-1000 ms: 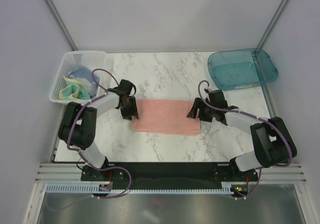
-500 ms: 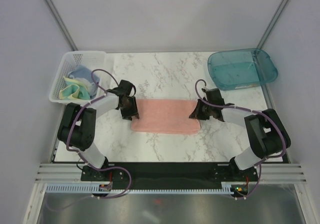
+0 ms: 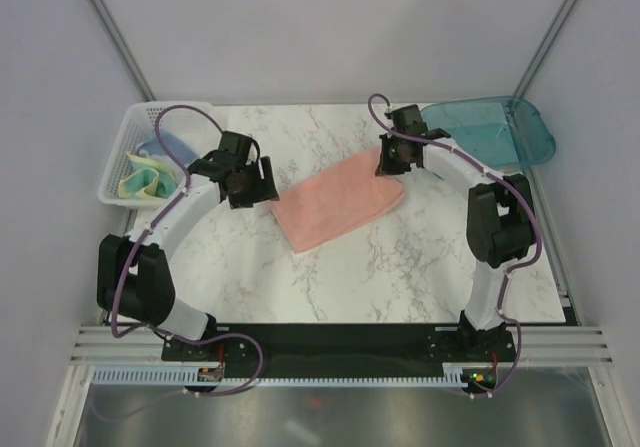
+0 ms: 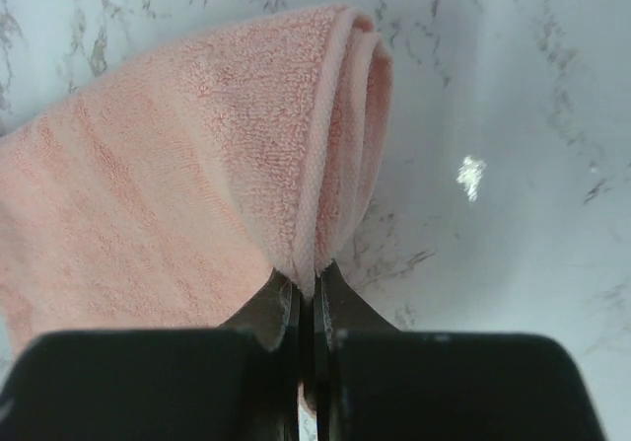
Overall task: Fold and stack the towels
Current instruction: Neatly place the folded towel into the bin
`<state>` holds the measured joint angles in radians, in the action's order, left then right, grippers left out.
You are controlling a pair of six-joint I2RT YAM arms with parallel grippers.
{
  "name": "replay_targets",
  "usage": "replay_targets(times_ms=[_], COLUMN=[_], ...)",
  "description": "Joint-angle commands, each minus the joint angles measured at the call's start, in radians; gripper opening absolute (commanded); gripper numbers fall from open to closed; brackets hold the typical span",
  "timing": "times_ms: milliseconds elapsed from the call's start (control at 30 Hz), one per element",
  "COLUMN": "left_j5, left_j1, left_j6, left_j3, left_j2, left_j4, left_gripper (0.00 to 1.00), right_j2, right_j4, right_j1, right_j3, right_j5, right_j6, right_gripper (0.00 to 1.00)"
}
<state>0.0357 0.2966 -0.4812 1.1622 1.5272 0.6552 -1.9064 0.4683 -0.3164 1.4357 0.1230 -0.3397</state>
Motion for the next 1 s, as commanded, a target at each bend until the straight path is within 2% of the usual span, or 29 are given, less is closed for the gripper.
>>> replay_targets(times_ms=[0,233,300,367,567,967], left_j5=[0.023,-0.02,-0.033,-0.08,-0.071,-0.099], left_j1=[0.003,0.007,0.012,0.015,0.045,0.07], left_j6=[0.075,0.141,0.144,0.154,0.165,0.185], left_j3=[-0.031,-0.104,-0.131,-0.147,-0.144,-0.145], left_j2=[-0.073,-0.18,-0.203,-0.202,-0.173,-0.168], left_j4=[0.032,0.024,0.014,-0.005,-0.008,-0.005], left_gripper=[0.78,0.84,0.99,1.0,1.0,1.0], right_j2=[-0.065,-0.111,-0.112,-0.115,-0.128,-0.187], right_j4=[0.165,0.262,0.274,0.283,0.297,0.271], right_j1=[0.025,0.062,0.069,0.08,0.135,0.299], right_j3=[0.162,0.37,0.403,0.448,0.535,0.724], right_j5=[-0.094,-0.187,-0.223,-0.255,-0.371,-0.385], right_j6=[0.08,0.14,0.149,0.168,0.226,0.295], right_gripper=[0.0,0.0,0.0,0.0,0.0,0.0])
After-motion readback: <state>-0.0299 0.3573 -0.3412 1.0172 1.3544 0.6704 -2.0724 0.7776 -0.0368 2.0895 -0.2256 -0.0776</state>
